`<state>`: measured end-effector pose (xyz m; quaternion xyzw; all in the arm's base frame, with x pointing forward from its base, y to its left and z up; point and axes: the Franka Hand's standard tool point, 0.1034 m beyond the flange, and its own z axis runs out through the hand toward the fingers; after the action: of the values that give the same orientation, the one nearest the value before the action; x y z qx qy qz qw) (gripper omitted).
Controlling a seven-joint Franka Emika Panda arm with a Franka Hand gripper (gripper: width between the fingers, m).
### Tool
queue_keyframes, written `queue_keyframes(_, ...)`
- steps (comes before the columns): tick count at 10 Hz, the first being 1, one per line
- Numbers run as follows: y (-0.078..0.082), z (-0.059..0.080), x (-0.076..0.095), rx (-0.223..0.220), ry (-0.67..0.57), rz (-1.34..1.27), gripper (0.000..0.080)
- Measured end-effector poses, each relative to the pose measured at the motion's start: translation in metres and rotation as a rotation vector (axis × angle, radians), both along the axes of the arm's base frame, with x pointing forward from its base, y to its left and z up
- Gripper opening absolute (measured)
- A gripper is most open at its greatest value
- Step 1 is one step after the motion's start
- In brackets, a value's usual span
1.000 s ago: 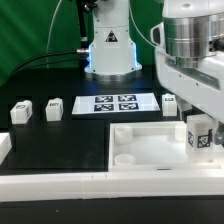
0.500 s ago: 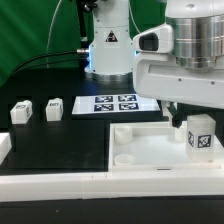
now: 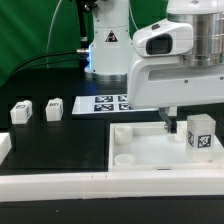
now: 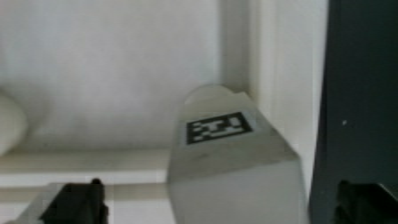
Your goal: Assemble one leg
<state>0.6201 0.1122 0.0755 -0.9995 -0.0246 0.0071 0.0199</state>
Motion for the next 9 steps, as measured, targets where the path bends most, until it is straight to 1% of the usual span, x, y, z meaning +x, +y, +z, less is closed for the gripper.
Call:
queue_keyframes(2, 0.0002, 0.0001, 0.0002, 0.001, -0.002, 0.017, 0.0649)
queue_keyframes(4, 0.0001, 0.0001, 0.0002, 0.001, -0.002, 0.017, 0.0385)
queue_keyframes(5, 0.0, 0.0, 0.0002, 0.001, -0.002, 0.017, 0.0291)
queue_keyframes(7, 0.0001, 0.0, 0.0002, 0.002, -0.001, 0.009, 0.0292)
queue_keyframes(9, 0.0002, 0.0, 0.0002, 0.002, 0.001, -0.053, 0.0292)
